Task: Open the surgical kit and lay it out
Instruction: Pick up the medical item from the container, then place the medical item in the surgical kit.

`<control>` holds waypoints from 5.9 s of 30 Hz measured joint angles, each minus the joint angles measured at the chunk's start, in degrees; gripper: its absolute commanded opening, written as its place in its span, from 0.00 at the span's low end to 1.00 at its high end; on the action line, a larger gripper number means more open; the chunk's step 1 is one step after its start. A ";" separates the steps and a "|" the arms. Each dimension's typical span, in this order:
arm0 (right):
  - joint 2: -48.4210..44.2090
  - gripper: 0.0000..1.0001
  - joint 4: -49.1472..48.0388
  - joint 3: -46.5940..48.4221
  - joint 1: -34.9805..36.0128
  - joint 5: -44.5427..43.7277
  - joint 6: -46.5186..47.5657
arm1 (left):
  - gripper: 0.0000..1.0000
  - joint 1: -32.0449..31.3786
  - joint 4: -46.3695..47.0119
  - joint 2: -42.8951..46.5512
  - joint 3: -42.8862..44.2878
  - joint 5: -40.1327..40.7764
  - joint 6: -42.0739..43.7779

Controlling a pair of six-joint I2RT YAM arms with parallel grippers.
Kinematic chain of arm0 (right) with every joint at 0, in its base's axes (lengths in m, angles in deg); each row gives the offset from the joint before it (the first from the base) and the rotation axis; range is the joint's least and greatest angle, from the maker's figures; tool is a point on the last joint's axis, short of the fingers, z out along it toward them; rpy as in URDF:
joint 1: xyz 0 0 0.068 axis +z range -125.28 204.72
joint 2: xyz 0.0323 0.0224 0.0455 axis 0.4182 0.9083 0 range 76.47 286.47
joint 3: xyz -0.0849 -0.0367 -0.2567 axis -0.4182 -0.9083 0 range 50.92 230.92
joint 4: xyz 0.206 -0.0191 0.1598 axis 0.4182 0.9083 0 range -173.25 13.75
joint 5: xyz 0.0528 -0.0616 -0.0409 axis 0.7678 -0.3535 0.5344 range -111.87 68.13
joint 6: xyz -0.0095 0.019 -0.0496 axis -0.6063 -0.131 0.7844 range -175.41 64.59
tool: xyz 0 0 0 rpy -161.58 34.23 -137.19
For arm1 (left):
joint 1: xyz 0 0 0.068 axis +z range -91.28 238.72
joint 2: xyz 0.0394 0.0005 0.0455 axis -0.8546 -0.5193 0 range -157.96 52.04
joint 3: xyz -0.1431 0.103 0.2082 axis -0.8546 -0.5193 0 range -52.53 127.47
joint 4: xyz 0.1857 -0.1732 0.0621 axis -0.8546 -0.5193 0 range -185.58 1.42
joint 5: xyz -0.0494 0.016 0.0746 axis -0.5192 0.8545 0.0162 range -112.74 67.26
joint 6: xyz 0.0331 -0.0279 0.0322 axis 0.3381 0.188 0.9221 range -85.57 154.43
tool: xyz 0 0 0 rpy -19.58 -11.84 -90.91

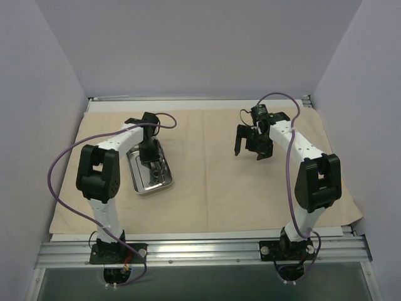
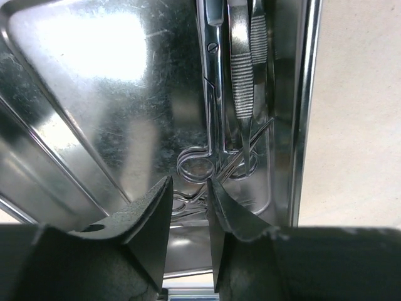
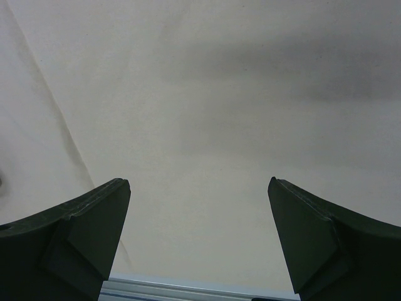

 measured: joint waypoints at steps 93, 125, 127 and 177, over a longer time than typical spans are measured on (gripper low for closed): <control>3.17 0.60 -55.49 -0.02 11.45 48.37 -17.99 | 0.02 -2.08 14.60 15.45 1.38 -54.23 -0.35; 2.84 0.13 -61.16 -3.78 10.88 54.88 -21.92 | 0.02 -2.08 33.70 15.52 -5.38 -63.12 -12.52; 2.84 0.06 -62.12 -3.91 10.88 55.30 -22.75 | 0.02 -2.08 34.56 15.52 -5.92 -63.30 -13.11; 27.41 0.00 -5.07 25.57 -18.86 -7.23 24.70 | 0.63 8.83 4.59 14.40 -4.44 -19.37 8.39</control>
